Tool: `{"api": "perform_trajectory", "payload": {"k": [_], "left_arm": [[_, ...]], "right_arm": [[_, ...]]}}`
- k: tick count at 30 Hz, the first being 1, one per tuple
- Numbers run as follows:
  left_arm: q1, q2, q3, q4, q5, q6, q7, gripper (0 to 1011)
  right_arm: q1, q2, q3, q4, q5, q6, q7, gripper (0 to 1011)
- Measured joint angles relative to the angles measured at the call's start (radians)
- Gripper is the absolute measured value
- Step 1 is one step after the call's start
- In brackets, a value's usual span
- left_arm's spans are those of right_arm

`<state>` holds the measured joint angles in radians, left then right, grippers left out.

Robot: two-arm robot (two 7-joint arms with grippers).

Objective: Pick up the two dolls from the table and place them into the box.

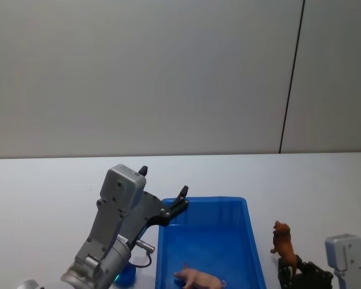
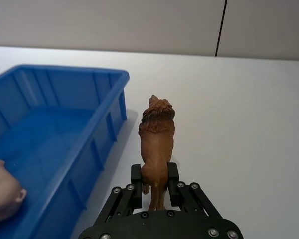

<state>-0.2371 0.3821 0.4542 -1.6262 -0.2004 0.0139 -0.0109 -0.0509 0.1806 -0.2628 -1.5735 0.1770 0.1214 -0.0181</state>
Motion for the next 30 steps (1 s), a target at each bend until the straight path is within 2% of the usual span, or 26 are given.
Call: {"api": "perform_trajectory", "payload": {"k": [8,16,28,30], "left_arm": [[0.0,0.0,0.0,0.0,0.0,0.0,0.0,1001],[0.0,0.0,0.0,0.0,0.0,0.0,0.0,1001],[0.0,0.0,0.0,0.0,0.0,0.0,0.0,1001],[0.0,0.0,0.0,0.0,0.0,0.0,0.0,1002]], "right_arm": [[-0.002,0.003,0.004,-0.035,0.006,-0.04,0.028,281],[0.007,0.002,0.001,-0.08,0.028,-0.081,0.112,281],[0.051,-0.031,-0.02,-0.078,0.051,-0.081,0.232,284],[0.063,-0.04,-0.024,-0.068,0.052,-0.074,0.247,345]]}}
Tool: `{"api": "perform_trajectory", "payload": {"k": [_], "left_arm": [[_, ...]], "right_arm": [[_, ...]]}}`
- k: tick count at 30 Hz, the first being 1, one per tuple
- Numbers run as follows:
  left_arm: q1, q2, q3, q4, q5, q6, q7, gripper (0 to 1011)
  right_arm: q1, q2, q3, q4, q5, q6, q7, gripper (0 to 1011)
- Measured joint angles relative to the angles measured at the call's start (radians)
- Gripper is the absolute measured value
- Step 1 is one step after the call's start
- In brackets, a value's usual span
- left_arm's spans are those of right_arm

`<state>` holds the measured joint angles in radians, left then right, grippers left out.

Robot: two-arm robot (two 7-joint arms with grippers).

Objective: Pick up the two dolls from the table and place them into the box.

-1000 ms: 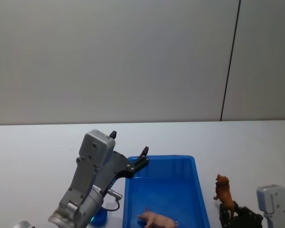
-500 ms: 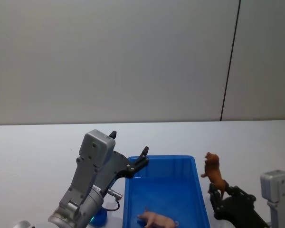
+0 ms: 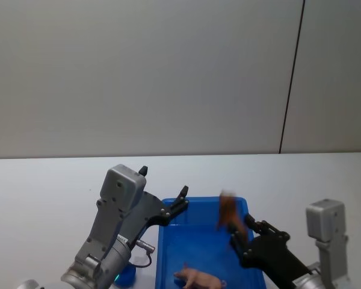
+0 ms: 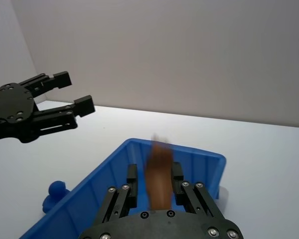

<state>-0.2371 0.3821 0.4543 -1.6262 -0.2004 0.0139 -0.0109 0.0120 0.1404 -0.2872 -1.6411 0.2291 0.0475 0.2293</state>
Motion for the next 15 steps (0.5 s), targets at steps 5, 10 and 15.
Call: {"api": "perform_trajectory", "payload": {"k": [5,10,15], "left_arm": [[0.0,0.0,0.0,0.0,0.0,0.0,0.0,1001],[0.0,0.0,0.0,0.0,0.0,0.0,0.0,1001],[0.0,0.0,0.0,0.0,0.0,0.0,0.0,1001]], "right_arm": [[0.025,-0.019,-0.009,0.026,0.0,0.017,0.019,506],[0.037,-0.029,-0.012,0.04,-0.004,0.027,0.013,662],[0.041,-0.031,-0.011,0.045,-0.013,0.032,-0.019,799]]}}
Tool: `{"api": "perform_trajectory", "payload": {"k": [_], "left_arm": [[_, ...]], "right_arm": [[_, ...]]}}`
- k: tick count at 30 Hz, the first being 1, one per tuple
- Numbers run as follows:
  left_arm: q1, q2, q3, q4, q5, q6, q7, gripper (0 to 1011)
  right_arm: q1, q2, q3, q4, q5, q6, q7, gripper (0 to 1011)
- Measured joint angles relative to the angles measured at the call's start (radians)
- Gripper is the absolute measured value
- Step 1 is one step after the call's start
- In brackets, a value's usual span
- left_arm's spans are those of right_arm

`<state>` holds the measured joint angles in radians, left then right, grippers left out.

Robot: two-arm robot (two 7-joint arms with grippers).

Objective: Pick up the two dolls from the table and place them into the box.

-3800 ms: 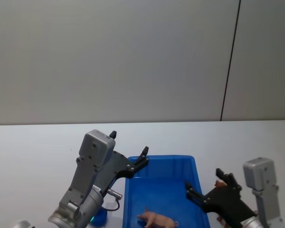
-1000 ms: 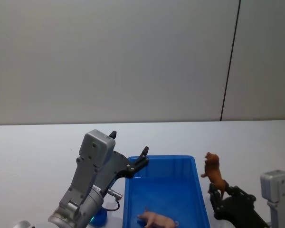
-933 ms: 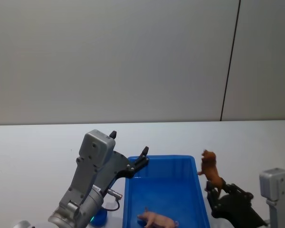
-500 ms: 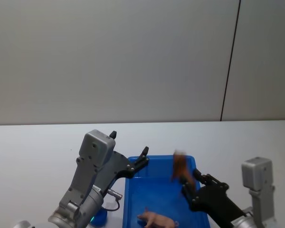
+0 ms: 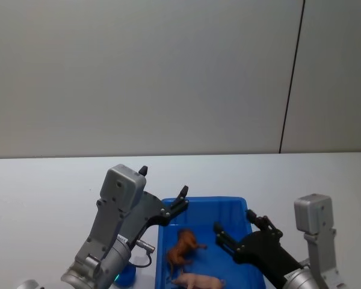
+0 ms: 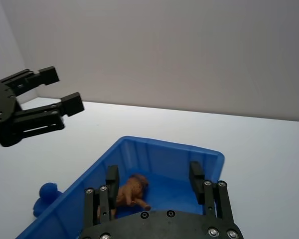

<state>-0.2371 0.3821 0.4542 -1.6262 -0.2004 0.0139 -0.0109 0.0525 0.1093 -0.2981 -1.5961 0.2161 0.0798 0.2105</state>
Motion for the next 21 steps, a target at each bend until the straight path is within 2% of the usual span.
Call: {"api": "perform_trajectory", "payload": {"k": [2,7,21], "left_arm": [[0.0,0.0,0.0,0.0,0.0,0.0,0.0,1001],[0.0,0.0,0.0,0.0,0.0,0.0,0.0,1002],[0.0,0.0,0.0,0.0,0.0,0.0,0.0,1001]], "right_arm": [[-0.001,0.001,0.003,0.0,-0.004,0.0,-0.018,891],[-0.011,0.008,0.01,-0.009,-0.013,0.0,-0.064,998],[-0.072,0.051,0.048,-0.072,-0.019,-0.013,-0.213,1001]]}}
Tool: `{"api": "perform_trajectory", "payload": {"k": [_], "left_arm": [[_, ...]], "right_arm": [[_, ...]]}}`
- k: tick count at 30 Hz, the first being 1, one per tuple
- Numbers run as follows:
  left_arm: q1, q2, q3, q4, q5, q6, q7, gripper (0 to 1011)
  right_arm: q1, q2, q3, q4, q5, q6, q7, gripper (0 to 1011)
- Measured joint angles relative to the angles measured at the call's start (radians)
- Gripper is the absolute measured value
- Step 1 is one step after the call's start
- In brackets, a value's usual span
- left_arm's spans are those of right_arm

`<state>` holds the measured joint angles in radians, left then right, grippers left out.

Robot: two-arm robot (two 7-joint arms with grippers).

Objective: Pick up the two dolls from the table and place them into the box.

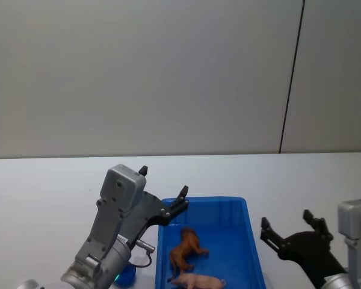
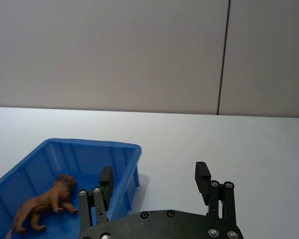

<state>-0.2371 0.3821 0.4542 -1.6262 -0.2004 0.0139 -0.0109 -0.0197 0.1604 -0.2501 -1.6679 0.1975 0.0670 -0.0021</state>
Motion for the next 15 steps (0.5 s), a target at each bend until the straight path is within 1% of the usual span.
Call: {"api": "perform_trajectory", "payload": {"k": [3,9,15], "left_arm": [[0.0,0.0,0.0,0.0,0.0,0.0,0.0,1002],[0.001,0.001,0.0,-0.001,0.0,0.001,0.0,1001],[0.012,0.013,-0.008,-0.015,-0.016,0.023,0.011,1002]], "right_arm": [[-0.013,0.01,0.008,-0.013,0.001,-0.003,-0.025,1001],[-0.027,0.02,0.016,-0.027,0.002,-0.006,-0.051,1001],[-0.037,0.027,0.022,-0.037,0.003,-0.008,-0.07,1001]]}}
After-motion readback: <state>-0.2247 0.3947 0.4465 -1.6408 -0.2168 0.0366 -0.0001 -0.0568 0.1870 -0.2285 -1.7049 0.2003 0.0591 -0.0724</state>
